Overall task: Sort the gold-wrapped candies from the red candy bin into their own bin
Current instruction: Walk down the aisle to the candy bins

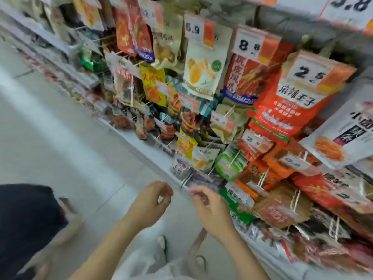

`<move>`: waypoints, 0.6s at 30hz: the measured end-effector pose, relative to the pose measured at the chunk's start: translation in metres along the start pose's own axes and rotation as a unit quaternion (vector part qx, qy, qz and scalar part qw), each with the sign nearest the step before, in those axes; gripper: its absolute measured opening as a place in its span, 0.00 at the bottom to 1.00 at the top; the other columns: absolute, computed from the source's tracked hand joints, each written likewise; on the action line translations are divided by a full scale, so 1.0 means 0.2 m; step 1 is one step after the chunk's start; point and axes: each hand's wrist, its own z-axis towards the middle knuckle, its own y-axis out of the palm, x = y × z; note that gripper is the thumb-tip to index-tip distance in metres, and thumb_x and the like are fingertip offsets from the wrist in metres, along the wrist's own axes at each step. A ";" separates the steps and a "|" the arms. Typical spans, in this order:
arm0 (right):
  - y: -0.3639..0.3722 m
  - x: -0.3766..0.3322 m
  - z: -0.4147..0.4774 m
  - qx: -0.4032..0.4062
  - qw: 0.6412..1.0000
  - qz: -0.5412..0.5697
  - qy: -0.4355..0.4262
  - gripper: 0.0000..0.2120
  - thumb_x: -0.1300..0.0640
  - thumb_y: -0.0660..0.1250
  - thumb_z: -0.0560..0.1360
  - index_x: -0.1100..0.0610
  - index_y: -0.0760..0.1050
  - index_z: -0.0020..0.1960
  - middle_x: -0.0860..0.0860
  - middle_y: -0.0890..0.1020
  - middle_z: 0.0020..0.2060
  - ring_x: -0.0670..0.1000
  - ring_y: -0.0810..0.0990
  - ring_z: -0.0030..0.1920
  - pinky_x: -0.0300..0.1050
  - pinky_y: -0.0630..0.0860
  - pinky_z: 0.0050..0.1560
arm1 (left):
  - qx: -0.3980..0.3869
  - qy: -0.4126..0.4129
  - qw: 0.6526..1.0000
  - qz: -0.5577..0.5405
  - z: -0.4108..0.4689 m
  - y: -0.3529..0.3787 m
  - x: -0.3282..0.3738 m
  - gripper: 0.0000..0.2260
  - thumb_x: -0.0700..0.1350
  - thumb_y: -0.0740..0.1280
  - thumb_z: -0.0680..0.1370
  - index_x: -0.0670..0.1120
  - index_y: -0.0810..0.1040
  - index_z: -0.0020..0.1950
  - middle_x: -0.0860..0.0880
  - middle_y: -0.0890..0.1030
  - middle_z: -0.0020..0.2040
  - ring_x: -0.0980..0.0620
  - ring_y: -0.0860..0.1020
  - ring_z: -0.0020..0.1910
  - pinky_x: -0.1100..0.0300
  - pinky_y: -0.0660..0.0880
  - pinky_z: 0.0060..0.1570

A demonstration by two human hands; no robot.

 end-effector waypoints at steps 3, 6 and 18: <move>0.10 -0.10 0.16 -0.008 0.999 -0.002 -0.035 0.11 0.60 0.66 0.83 0.46 0.83 0.57 0.39 0.85 0.49 0.42 0.83 0.51 0.30 0.75 0.49 | 0.066 -0.044 0.992 -0.095 0.02 -0.13 -0.07 0.08 0.40 0.67 0.80 0.52 0.82 0.48 0.59 0.83 0.43 0.58 0.82 0.46 0.67 0.76 0.48; 0.28 -0.18 0.34 -0.032 0.998 0.003 -0.052 0.12 0.61 0.67 0.82 0.46 0.83 0.56 0.40 0.86 0.48 0.44 0.84 0.51 0.34 0.77 0.51 | 0.080 -0.091 0.985 -0.121 0.04 -0.27 -0.23 0.08 0.41 0.67 0.80 0.53 0.82 0.47 0.60 0.84 0.43 0.56 0.82 0.44 0.65 0.77 0.47; 1.30 -0.77 1.61 -0.199 0.968 -0.151 -0.036 0.10 0.56 0.65 0.81 0.41 0.81 0.52 0.45 0.86 0.42 0.45 0.83 0.43 0.45 0.80 0.46 | -0.030 -0.176 0.984 -0.009 0.48 -1.20 -1.38 0.10 0.47 0.62 0.84 0.52 0.80 0.62 0.57 0.80 0.50 0.54 0.79 0.46 0.52 0.78 0.53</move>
